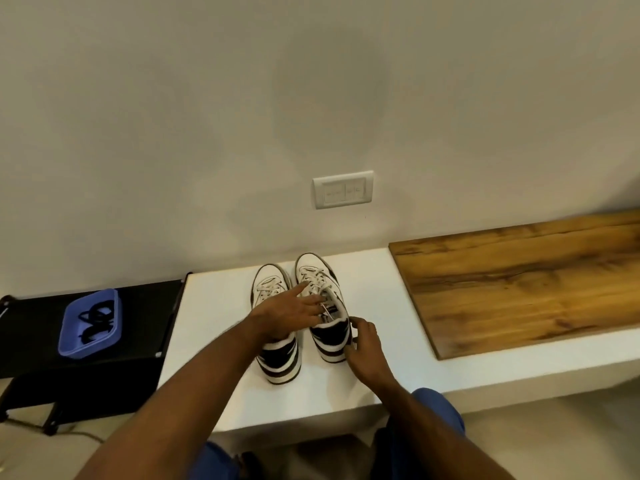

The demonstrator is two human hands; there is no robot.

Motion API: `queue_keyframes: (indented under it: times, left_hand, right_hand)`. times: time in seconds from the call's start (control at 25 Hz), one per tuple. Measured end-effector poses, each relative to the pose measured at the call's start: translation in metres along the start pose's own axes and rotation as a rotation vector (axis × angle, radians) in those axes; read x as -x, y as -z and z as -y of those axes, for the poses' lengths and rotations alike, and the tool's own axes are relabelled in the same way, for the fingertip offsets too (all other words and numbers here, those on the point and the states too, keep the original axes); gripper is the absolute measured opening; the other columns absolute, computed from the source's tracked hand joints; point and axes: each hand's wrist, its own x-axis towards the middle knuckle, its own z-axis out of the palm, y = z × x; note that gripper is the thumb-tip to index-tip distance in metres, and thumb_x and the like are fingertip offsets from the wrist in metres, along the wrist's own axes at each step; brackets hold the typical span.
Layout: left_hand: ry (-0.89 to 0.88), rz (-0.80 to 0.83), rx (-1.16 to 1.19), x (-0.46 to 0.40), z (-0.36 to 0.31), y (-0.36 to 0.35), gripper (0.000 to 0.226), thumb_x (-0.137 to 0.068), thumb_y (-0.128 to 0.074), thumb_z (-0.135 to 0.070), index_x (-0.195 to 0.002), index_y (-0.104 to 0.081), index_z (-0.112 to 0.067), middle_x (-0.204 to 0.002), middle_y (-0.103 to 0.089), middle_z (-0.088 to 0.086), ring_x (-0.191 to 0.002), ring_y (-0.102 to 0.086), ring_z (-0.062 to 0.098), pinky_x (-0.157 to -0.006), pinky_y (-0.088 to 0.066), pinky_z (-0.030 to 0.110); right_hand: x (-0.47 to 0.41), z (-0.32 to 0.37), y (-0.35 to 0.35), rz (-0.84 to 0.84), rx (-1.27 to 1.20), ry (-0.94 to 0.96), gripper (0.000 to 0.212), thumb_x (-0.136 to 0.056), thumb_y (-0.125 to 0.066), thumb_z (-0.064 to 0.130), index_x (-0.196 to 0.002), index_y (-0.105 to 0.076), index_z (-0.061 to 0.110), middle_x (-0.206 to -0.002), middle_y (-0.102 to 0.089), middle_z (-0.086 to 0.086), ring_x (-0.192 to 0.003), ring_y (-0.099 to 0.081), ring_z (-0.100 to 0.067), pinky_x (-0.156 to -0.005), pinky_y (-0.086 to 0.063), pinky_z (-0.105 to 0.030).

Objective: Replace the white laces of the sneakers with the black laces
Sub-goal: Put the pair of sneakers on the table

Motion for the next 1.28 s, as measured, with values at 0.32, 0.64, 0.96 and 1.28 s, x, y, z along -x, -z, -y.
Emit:
queue_keyframes:
  times: [0.32,0.64,0.96,1.28]
  left_hand:
    - [0.007,-0.236,0.004,-0.020,0.023,0.009,0.015,-0.082,-0.058,-0.013,-0.093,-0.068,-0.016,-0.088,-0.070,0.001,-0.084,-0.067,0.023,-0.104,-0.042,0.046]
    - [0.871,0.232,0.561,-0.032,0.064,0.056,0.032,-0.094,-0.053,-0.039,-0.116,-0.064,-0.018,-0.122,-0.066,0.003,-0.115,-0.059,0.025,-0.105,-0.031,0.040]
    - [1.252,0.263,1.178,-0.014,0.058,-0.019,0.062,-0.102,-0.030,-0.057,-0.128,-0.062,-0.011,-0.136,-0.060,0.010,-0.129,-0.052,0.032,-0.109,-0.027,0.052]
    - [1.453,-0.233,1.332,0.056,-0.062,-0.025,0.103,-0.081,-0.075,-0.055,-0.157,-0.015,-0.019,-0.162,-0.021,0.006,-0.143,-0.031,0.033,-0.110,-0.033,0.057]
  right_hand:
    - [-0.020,-0.004,0.004,-0.150,-0.350,-0.016,0.045,-0.102,-0.056,0.014,-0.144,-0.041,0.020,-0.138,-0.041,0.004,-0.123,-0.051,-0.016,-0.104,-0.046,-0.030]
    - [-0.023,0.043,0.012,-0.098,-0.503,0.002,0.051,-0.102,-0.053,0.040,-0.149,-0.037,0.027,-0.145,-0.037,0.009,-0.136,-0.041,-0.013,-0.110,-0.037,-0.031]
    - [-0.034,0.038,-0.022,0.320,0.290,0.201,0.094,-0.090,-0.064,0.055,-0.160,-0.010,0.021,-0.166,-0.012,-0.005,-0.151,-0.014,-0.028,-0.122,-0.019,-0.040]
    - [-0.029,0.028,-0.053,0.240,0.439,0.280,0.119,-0.073,-0.036,0.081,-0.157,0.016,0.015,-0.167,0.013,-0.013,-0.155,0.006,-0.032,-0.125,-0.002,-0.041]
